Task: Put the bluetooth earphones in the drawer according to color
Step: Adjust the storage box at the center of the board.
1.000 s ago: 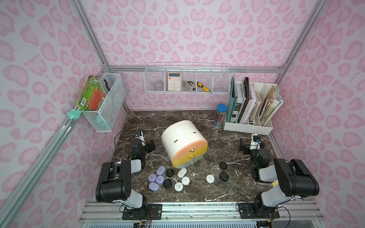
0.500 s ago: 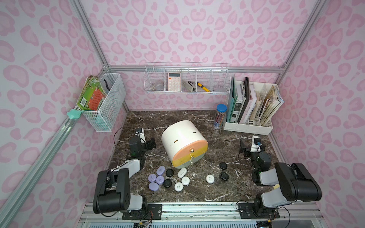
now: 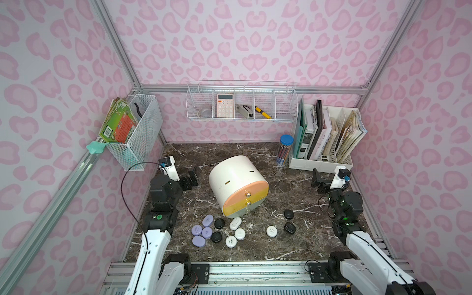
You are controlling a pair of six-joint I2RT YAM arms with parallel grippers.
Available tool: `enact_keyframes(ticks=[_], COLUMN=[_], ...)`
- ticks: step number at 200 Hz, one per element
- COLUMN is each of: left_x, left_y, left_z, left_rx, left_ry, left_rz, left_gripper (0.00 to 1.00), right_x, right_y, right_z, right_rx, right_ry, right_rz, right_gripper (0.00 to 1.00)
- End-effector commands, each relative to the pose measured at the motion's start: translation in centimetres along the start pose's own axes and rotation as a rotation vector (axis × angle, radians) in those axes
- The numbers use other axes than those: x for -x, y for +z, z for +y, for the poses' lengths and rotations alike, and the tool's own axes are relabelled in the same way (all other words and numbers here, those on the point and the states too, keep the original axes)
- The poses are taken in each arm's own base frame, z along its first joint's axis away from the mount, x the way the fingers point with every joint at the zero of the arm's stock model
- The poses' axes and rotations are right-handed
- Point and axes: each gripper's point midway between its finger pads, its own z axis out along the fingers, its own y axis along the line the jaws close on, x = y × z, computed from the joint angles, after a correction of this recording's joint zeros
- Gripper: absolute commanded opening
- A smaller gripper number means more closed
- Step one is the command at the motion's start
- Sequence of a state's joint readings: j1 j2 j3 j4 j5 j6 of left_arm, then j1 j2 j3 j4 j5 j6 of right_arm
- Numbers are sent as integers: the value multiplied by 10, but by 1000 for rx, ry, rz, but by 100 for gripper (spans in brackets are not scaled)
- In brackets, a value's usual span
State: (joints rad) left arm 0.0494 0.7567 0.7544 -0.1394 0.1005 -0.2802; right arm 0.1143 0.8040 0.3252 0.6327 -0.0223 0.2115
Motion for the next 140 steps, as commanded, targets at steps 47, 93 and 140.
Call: enact_keyframes(ticks=[47, 93, 140], left_x=[-72, -88, -119], left_y=[-96, -102, -70], left_z=[23, 12, -24], left_rx=[225, 172, 18], left_ry=[-453, -589, -698], left_rz=[276, 305, 558], left_gripper=[99, 99, 99], right_x=[-14, -22, -36], right_y=[-78, -86, -73], right_z=[8, 39, 79], right_rx=[6, 184, 356], right_ry=[517, 593, 591], right_rz=[147, 245, 359], right_gripper=[100, 100, 100])
